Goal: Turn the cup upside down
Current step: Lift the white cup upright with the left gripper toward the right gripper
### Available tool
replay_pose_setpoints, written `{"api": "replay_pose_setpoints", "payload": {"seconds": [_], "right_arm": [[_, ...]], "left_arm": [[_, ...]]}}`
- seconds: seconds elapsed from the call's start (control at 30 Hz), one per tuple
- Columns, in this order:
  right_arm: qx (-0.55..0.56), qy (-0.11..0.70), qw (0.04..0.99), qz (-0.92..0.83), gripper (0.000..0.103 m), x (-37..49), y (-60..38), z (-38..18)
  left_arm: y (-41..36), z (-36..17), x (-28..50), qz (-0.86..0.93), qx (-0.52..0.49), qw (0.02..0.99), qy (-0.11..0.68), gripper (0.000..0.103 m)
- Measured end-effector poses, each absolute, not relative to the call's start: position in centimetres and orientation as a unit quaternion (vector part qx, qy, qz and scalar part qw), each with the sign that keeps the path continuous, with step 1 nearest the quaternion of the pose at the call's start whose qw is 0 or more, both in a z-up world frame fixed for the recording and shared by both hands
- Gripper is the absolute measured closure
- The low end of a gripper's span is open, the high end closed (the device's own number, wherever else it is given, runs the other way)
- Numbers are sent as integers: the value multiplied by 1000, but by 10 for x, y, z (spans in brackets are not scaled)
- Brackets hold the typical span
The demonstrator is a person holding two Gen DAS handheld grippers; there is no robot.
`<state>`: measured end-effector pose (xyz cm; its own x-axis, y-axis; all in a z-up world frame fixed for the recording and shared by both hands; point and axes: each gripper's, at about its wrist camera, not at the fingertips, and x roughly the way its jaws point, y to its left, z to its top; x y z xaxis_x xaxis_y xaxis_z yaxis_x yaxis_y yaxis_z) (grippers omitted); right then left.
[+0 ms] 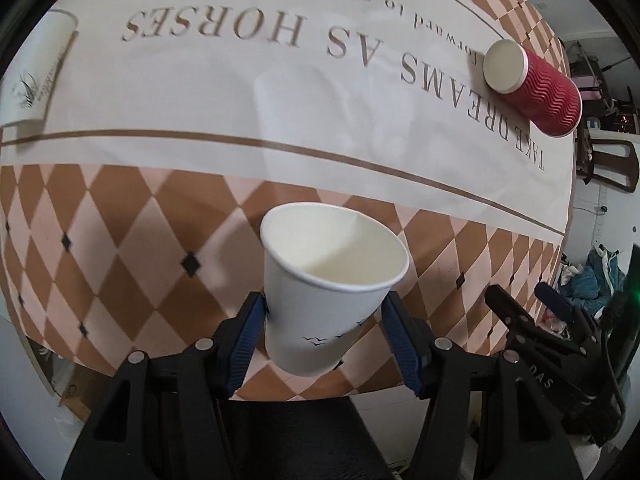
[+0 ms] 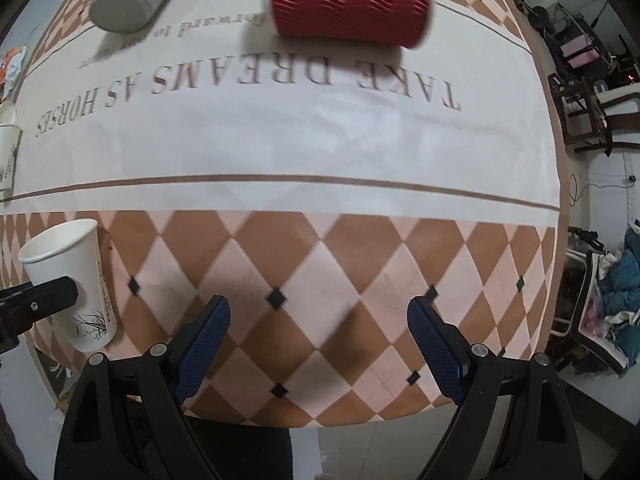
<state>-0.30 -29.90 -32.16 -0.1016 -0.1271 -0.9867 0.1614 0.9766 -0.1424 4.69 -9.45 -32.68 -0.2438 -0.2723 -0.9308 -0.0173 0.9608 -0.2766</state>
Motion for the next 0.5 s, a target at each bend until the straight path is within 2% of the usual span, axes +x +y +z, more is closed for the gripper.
{"api": "replay_pose_setpoints", "payload": {"seconds": [0.27,0.33,0.4,0.5], "right_arm": [[20,732,670,-123,12,-19,-324,-320],[23,730,671,-127,12,-22,-328,-320],[26,729,671,-131,12,-24,-330,-318],[26,728,672,-135,12,-25,-334,-318]], "left_arm": [[-107,-334,47,-105,-78,613,779,39],[-108,-336,47,-102,-71,615,779,31],[-105,-335,48,-100,-75,620,774,17],[-114,-339,47,-102,-73,626,770,9]]}}
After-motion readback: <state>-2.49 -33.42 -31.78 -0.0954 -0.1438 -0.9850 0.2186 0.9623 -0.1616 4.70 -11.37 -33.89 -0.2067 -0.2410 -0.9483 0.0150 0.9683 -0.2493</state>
